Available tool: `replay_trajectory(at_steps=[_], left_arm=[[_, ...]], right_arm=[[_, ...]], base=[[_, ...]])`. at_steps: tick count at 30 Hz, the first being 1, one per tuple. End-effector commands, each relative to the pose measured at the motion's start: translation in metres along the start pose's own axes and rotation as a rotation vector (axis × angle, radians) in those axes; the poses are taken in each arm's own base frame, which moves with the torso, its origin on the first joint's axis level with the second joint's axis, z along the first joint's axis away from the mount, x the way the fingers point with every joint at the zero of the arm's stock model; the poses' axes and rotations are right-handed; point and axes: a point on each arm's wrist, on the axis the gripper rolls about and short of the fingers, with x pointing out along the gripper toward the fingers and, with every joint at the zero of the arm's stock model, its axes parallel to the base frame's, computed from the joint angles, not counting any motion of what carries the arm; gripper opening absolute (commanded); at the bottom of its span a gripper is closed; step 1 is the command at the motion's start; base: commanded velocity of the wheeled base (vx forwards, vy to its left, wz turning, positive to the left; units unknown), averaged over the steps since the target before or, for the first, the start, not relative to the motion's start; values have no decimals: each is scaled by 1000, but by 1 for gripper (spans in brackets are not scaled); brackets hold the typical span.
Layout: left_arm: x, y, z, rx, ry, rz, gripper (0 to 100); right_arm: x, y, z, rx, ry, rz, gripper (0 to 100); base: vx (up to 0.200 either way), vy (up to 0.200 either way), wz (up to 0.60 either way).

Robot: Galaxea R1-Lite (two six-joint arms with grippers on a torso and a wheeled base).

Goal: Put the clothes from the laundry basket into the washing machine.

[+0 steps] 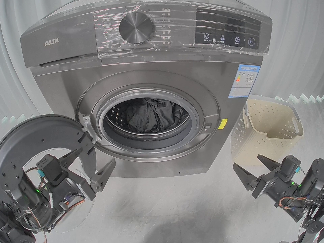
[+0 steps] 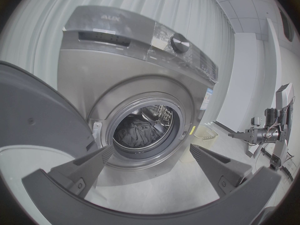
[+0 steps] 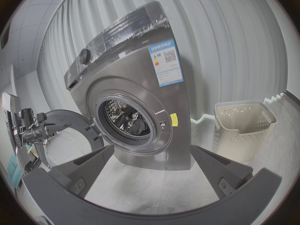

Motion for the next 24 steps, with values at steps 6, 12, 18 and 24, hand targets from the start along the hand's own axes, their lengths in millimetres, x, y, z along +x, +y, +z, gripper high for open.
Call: replay_trajectory(at_steps=[6,12,18,24], left_arm=[[-59,17,22,21,-58,41,100],[-105,25,21,35,-53,52,100],[-137,38,7,49,-19,220,100],[-170,40,-9,47,-77,378,100]], right_arm=[[-52,-24,18,-62,13,-73,100],[-94,-48,19,-65,12,-216,100],[-136,-61,22,-104,-152,-428,100],[-183,-59,-13,-154,-195,-504,100]], base=[[-200,0,0],[-33,0,0],[-67,0,0],[-133,0,0]])
